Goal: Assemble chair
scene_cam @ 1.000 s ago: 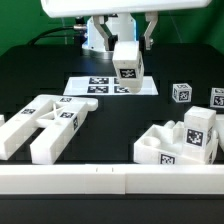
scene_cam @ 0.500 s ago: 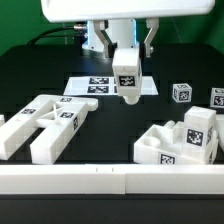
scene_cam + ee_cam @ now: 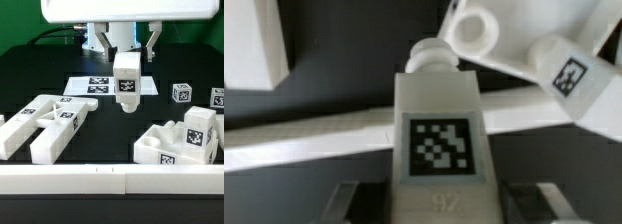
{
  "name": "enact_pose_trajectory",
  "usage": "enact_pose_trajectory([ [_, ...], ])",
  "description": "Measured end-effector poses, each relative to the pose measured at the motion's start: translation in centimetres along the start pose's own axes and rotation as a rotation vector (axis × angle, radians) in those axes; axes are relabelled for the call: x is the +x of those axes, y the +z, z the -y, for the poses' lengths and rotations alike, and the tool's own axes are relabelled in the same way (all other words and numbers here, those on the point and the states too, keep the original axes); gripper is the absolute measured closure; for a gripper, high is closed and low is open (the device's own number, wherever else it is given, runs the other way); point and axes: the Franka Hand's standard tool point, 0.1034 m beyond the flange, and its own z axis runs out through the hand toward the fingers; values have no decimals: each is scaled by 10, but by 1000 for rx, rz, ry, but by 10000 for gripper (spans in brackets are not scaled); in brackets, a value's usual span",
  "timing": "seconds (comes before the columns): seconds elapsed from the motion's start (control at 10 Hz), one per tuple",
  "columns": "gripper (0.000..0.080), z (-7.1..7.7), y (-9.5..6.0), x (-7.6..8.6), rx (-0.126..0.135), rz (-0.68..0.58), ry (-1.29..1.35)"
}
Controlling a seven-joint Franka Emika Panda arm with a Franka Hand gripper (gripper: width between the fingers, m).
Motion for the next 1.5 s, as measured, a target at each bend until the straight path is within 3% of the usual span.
enact_pose_trajectory([
  [0.3,511,16,4,-4,16,-209,50],
  [0.4,511,14,6,-4,8,-242,32],
  [0.6,511,15,8,-5,8,-238,31],
  [1.1,511,35,26,-30,9,-211,-3],
  [1.5,511,35,26,-30,8,-215,-4],
])
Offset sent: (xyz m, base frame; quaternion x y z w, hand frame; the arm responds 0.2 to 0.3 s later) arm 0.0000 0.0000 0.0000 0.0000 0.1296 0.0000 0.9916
